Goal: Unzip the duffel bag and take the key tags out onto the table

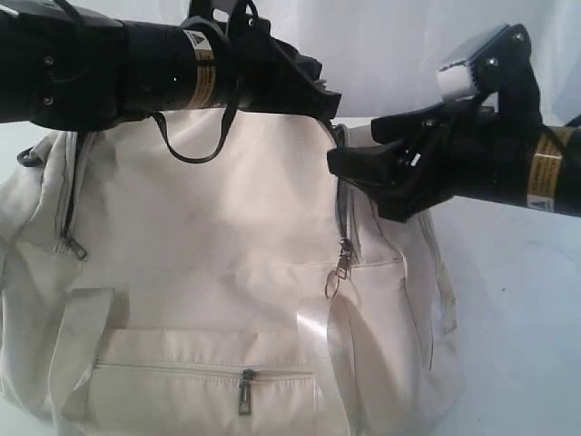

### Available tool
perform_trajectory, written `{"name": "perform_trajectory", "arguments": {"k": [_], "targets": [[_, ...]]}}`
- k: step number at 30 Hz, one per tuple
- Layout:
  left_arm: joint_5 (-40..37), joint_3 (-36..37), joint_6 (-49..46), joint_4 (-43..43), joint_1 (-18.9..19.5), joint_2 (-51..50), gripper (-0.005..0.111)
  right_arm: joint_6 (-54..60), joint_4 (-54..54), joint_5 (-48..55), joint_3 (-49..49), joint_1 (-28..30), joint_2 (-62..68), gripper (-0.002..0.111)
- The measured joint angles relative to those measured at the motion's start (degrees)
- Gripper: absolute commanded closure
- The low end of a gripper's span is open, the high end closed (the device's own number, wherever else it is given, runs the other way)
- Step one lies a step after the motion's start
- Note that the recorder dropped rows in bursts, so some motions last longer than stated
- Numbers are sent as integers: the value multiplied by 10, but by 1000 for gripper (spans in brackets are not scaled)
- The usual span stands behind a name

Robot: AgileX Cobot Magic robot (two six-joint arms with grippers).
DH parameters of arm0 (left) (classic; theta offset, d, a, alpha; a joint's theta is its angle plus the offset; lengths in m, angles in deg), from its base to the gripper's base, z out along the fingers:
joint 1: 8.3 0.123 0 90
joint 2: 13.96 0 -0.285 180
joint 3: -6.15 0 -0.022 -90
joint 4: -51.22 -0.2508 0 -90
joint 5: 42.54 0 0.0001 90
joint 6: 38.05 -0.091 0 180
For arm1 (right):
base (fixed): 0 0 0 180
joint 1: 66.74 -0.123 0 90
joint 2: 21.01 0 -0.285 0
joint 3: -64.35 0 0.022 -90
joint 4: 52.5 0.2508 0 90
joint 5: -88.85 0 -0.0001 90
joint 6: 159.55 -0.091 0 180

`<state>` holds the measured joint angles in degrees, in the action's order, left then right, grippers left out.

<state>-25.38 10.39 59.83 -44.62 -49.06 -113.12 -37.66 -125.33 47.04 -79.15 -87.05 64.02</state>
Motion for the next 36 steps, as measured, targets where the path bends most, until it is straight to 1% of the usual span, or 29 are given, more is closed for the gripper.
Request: {"name": "perform_trajectory", "arguments": {"k": [3,4,5,6,9,11,12,13,16,19,22,25,27,29,33,36], "targets": [[22,0,3,0,0,5,107,32,38,-2,-47,-32,51,43],[29,0,5,0,0,5,106,32,44,6,-66,-43,71,47],[34,0,5,0,0,5,99,32,46,12,-81,-49,85,58],[37,0,5,-6,0,6,93,32,47,13,-93,-56,100,65],[34,0,5,-26,0,10,62,33,48,13,-107,-62,114,90],[31,0,5,-30,0,15,38,33,48,17,-113,-63,116,102],[28,0,6,-30,0,17,31,33,48,21,-116,-63,116,105],[29,0,9,-30,0,20,28,33,48,28,-118,-64,116,108],[22,0,40,-30,0,29,32,33,48,47,-124,-64,116,108],[17,0,54,-30,0,46,40,33,46,53,-124,-64,116,108],[15,0,54,-30,1,73,46,32,33,28,-124,-64,116,108],[17,14,37,-30,14,109,47,24,-1,-15,-124,-64,103,108],[17,31,31,-30,35,136,47,5,-39,-31,-124,-64,88,108],[17,51,33,-30,64,164,47,-23,-100,-42,-125,-66,72,108],[18,97,53,-30,129,220,47,-76,-217,-66,-127,-66,35,108],[32,133,60,-30,168,256,47,-92,-255,-119,-127,-66,9,108]]}}
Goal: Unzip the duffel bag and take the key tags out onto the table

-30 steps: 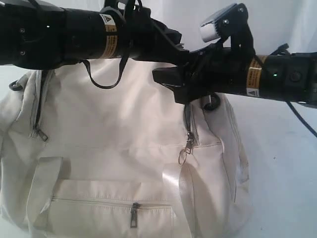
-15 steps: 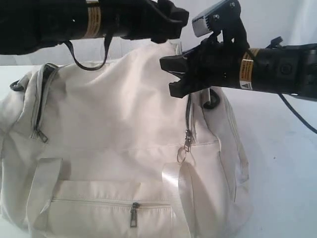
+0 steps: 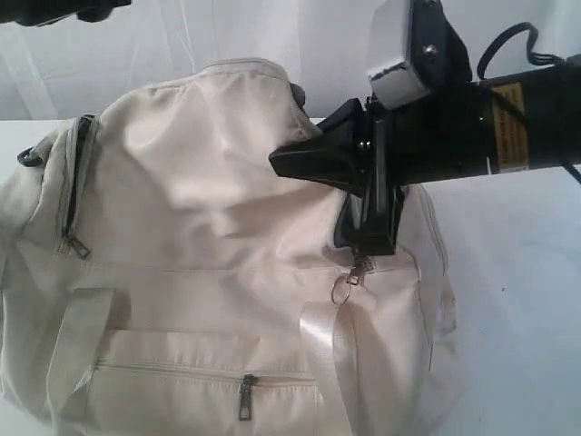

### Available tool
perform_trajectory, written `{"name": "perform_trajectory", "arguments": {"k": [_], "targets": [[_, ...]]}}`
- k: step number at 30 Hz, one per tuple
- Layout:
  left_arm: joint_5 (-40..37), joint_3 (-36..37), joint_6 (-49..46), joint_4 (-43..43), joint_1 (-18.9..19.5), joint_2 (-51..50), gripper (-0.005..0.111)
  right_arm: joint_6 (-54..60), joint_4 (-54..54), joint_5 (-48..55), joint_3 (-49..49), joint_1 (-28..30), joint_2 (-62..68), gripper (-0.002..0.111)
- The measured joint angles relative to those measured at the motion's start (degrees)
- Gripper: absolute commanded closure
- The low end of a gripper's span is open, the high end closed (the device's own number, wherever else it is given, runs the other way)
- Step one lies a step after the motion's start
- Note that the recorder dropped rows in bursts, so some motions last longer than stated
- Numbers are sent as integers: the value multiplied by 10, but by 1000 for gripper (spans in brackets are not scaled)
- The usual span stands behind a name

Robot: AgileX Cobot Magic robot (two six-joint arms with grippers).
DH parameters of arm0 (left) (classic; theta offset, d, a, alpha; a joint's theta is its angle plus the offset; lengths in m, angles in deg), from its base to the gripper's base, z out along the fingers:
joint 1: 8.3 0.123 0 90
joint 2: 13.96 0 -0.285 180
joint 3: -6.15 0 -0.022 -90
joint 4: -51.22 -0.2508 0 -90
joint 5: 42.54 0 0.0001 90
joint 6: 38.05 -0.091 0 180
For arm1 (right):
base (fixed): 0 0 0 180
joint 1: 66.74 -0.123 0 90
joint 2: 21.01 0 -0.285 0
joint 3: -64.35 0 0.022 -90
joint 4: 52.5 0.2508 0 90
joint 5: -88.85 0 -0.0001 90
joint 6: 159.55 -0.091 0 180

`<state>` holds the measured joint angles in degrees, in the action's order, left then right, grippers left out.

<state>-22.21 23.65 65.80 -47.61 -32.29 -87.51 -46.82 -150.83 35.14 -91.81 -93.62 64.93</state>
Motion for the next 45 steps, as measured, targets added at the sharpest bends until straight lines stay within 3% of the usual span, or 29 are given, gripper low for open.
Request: {"name": "perform_trajectory", "arguments": {"k": [6,13,22,25,33,45], "targets": [[15,57,3,-1,50,74,47,-45,-16,-94,0,0,-53,108],[16,108,3,-1,97,152,47,-89,-29,-121,16,0,-106,108],[10,175,2,-1,112,229,47,-153,-33,-147,72,0,-133,108],[10,196,2,-1,112,246,47,-163,-29,-149,92,0,-134,98],[10,258,35,-1,112,258,47,-209,-23,-158,137,0,-138,53],[19,340,45,-1,112,258,47,-297,-21,-156,207,-19,-139,54]]}}
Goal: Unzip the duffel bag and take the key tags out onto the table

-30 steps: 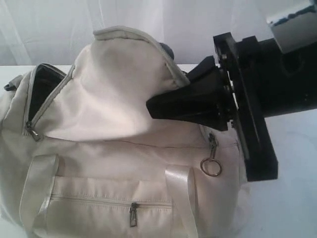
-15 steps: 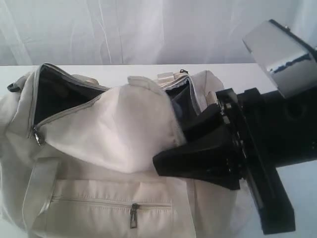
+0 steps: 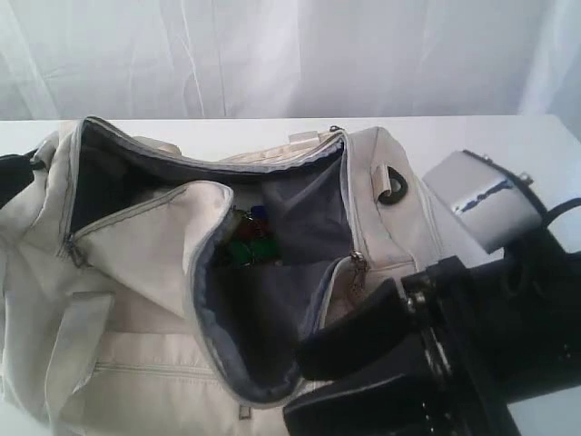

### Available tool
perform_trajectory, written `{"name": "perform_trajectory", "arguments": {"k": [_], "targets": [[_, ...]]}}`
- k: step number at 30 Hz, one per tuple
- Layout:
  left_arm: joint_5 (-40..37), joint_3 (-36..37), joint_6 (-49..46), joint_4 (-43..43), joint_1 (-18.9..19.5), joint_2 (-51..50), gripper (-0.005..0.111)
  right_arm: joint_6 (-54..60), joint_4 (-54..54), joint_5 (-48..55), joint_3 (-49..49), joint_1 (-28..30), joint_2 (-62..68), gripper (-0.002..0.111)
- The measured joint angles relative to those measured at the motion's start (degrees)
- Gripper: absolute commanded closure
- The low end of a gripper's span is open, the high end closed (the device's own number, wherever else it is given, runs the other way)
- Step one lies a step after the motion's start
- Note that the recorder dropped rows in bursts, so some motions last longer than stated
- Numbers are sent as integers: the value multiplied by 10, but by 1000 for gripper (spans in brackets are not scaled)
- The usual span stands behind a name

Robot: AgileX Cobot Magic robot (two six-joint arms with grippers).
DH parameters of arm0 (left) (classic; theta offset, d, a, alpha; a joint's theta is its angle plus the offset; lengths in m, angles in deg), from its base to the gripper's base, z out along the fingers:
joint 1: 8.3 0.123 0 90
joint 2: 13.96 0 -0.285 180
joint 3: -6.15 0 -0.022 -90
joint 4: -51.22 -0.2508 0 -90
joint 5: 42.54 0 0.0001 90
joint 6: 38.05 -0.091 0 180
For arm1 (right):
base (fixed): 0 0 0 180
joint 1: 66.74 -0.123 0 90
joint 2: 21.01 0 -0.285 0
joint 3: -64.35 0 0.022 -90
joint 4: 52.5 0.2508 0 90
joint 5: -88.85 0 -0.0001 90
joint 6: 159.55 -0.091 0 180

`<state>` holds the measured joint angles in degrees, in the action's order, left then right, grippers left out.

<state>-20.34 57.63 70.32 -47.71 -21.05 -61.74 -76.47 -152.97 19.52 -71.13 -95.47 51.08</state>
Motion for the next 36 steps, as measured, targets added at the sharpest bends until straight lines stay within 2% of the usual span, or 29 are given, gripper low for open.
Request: {"name": "perform_trajectory", "arguments": {"k": [8,15,17,19,23,25,29,36], "targets": [[-24,0,-3,0,0,0,47,-84,0,-1,4,-88,-31,54],[-25,0,-3,0,0,0,47,-56,0,-2,-30,-102,-106,54],[-26,0,-3,0,0,0,47,-45,4,35,-46,-102,-129,55],[-27,0,-3,0,0,0,47,-39,8,123,-56,-102,-147,63],[-29,0,-3,0,0,0,47,-40,41,351,-61,-102,-144,88],[-29,0,-3,0,0,0,47,-40,56,418,-65,-102,-119,98],[-29,0,-3,0,0,0,47,-40,70,430,-85,-102,-35,107],[-29,0,-3,0,0,0,47,-40,124,444,-161,-105,145,108]]}}
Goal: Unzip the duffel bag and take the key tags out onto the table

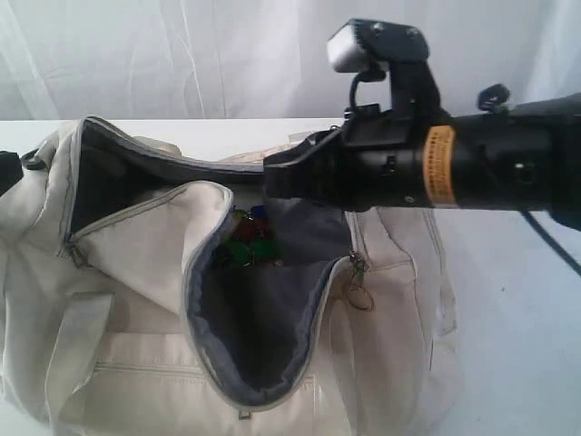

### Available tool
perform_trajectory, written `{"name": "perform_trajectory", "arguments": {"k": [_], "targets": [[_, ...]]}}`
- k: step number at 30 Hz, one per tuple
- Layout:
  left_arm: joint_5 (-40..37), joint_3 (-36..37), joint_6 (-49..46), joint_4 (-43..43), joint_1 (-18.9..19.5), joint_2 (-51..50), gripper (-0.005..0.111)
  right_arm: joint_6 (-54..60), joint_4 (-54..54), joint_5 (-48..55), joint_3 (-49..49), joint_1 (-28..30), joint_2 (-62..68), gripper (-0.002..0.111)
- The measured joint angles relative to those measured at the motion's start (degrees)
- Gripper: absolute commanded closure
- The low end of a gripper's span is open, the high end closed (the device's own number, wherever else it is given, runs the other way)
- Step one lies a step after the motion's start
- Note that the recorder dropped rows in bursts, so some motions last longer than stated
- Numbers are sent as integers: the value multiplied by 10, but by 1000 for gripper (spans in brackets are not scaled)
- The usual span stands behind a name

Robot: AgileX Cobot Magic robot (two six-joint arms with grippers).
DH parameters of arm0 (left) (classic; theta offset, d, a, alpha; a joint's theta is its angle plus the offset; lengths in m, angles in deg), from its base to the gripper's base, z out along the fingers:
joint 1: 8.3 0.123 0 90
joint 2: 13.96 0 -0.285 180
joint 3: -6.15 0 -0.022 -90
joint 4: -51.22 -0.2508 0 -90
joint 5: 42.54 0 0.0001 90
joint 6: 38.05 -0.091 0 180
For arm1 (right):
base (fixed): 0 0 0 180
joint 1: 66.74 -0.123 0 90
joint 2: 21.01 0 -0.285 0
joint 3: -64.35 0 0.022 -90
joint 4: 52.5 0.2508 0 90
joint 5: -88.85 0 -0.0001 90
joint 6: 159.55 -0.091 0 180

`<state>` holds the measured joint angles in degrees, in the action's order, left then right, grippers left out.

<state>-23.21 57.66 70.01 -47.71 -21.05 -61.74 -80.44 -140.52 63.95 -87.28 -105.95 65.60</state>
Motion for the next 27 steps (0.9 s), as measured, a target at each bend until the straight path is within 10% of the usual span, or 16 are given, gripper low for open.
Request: {"name": "perform_trajectory", "arguments": {"k": [15,27], "targets": [[-1,0,0,0,0,0,47,-26,45,-7,-115,-9,234,108],[-8,0,-1,0,0,0,47,-161,-110,-383,-166,-94,284,108]]}}
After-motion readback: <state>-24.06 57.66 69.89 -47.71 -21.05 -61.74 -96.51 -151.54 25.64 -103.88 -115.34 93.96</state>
